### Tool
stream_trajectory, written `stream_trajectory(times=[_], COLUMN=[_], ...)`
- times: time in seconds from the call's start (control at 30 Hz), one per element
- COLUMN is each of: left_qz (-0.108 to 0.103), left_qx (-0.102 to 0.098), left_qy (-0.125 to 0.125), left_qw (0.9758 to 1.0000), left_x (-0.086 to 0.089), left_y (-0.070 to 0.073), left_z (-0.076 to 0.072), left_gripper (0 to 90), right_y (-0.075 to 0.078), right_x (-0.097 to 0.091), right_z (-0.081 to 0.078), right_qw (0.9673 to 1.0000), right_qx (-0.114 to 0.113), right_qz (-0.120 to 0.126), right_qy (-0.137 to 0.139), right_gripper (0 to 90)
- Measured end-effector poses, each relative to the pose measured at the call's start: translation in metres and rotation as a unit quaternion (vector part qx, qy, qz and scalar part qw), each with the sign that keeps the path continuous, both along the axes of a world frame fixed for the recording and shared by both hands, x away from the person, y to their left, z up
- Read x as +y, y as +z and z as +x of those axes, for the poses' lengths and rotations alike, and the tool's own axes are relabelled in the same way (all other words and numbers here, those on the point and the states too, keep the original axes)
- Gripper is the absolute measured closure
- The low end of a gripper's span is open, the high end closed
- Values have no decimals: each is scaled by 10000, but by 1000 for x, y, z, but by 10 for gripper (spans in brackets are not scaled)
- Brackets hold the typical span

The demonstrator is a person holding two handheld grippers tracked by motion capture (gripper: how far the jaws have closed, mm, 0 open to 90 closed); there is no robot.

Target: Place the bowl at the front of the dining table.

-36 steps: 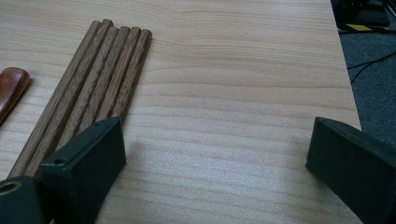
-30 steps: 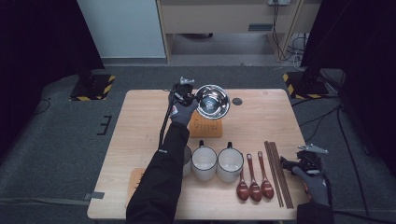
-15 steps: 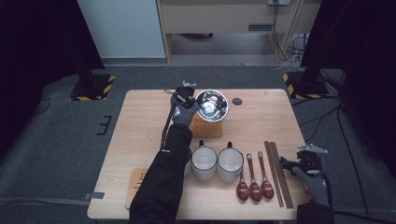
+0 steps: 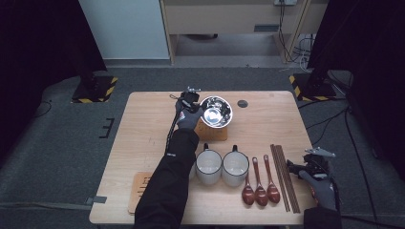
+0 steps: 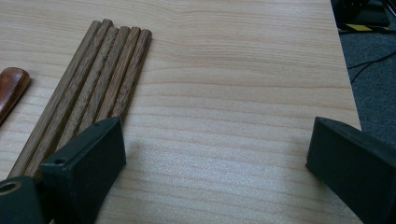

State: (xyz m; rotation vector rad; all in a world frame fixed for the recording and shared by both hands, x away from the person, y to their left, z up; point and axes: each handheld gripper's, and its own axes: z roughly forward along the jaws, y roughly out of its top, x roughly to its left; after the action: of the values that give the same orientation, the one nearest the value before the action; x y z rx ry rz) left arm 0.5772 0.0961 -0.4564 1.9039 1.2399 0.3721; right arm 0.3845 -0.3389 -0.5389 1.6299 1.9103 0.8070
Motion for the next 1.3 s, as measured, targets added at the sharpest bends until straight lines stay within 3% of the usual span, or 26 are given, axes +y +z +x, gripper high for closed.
stream_trajectory(times=[0.27,0.8,1.1,1.3], left_qz=[46,292,214,333], left_qx=[203,357,454,642], left_qy=[68,-27,6,72], left_qw=[9998,9989,9987,9974], left_x=[6,1,1,3], left_y=[-18,-27,-29,-33], left_z=[3,4,5,6], left_gripper=[833,822,824,784], right_y=[0,0,0,0], right_x=[0,0,0,0], right_z=[0,0,0,0], right_qw=[10000,10000,10000,10000], right_qx=[-5,-8,-7,-7], right_qz=[-7,-5,-9,-9], right_qy=[-4,-11,-5,-5], right_gripper=[43,43,43,43])
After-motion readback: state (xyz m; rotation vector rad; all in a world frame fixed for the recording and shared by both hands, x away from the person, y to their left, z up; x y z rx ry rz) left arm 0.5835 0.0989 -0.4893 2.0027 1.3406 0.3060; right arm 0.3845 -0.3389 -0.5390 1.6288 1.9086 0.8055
